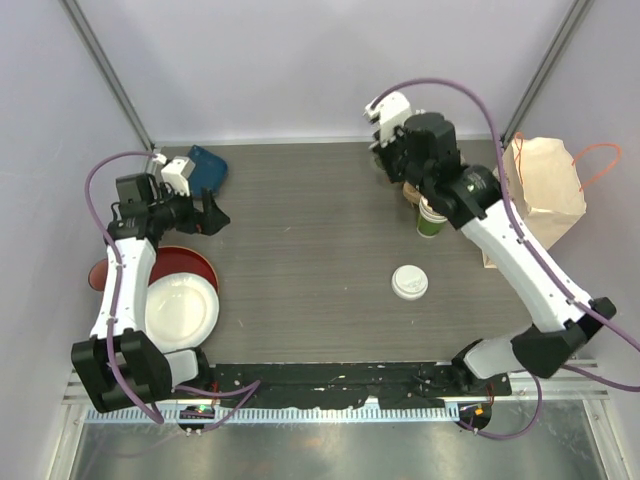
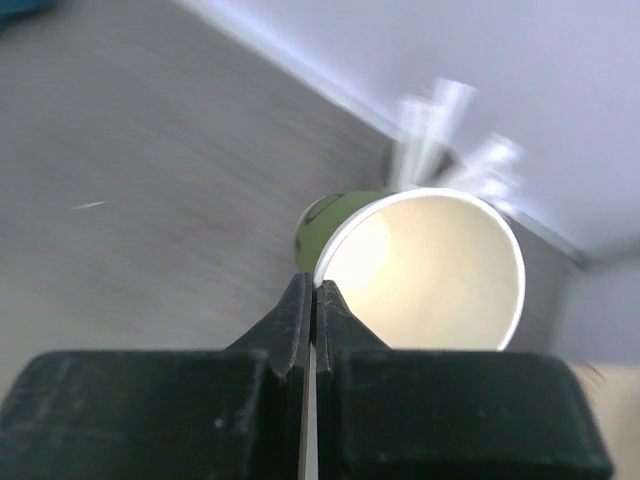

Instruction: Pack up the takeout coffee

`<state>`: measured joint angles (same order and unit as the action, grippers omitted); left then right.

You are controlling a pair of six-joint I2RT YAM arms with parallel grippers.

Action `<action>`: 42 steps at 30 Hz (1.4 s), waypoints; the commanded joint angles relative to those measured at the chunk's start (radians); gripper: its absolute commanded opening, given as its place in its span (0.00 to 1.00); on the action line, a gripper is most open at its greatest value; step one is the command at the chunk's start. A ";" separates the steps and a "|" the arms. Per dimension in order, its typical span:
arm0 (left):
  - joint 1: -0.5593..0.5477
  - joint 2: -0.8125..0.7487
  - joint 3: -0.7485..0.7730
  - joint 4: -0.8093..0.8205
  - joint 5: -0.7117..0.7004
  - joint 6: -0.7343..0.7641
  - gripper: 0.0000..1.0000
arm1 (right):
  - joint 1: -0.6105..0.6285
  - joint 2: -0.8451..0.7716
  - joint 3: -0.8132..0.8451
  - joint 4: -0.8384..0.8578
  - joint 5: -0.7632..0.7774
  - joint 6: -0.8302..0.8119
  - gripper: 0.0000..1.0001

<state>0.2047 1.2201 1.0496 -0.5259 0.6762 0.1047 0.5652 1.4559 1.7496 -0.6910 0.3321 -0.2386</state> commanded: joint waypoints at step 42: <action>-0.008 0.041 0.069 -0.128 -0.075 -0.066 0.88 | -0.022 0.126 -0.163 0.022 0.050 0.197 0.57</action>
<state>0.2047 1.2655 1.1206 -0.6346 0.5846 0.0559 0.6983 1.6165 1.5948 -0.5629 0.2623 -0.2165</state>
